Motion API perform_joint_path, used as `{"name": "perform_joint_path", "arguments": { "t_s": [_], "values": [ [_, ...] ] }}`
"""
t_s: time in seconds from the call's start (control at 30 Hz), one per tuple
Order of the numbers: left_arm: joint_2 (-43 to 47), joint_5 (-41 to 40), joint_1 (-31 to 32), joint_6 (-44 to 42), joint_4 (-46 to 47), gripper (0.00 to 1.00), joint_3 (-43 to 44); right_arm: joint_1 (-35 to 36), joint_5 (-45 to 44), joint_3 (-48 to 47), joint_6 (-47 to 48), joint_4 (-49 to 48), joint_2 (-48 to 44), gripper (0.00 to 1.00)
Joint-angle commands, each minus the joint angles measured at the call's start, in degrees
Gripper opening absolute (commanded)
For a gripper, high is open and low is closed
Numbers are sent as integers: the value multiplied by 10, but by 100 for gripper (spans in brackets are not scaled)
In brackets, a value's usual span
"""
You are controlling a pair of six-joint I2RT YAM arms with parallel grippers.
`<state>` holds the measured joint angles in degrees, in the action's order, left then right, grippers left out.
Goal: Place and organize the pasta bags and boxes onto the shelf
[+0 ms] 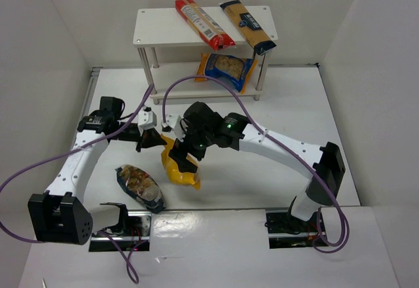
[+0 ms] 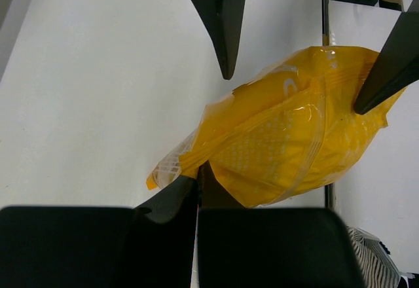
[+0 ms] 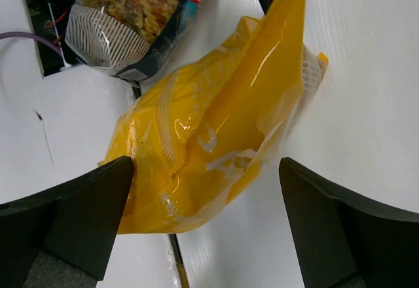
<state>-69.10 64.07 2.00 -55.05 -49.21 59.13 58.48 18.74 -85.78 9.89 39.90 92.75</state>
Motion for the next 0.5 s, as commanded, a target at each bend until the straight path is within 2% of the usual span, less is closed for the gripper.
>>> {"name": "perform_joint_path", "arguments": {
  "t_s": [0.0, 0.23, 0.47],
  "values": [
    [8, 3, -4, -1, 16, 0, -6, -1, -47, 5, -19, -22, 9, 100],
    [13, 3, -9, 5, 21, 0, -6, -1, -42, 17, -40, -45, 37, 100],
    [13, 3, -9, 5, 21, 0, -6, -1, 2, 35, -53, -80, 60, 100]
  ]
}}
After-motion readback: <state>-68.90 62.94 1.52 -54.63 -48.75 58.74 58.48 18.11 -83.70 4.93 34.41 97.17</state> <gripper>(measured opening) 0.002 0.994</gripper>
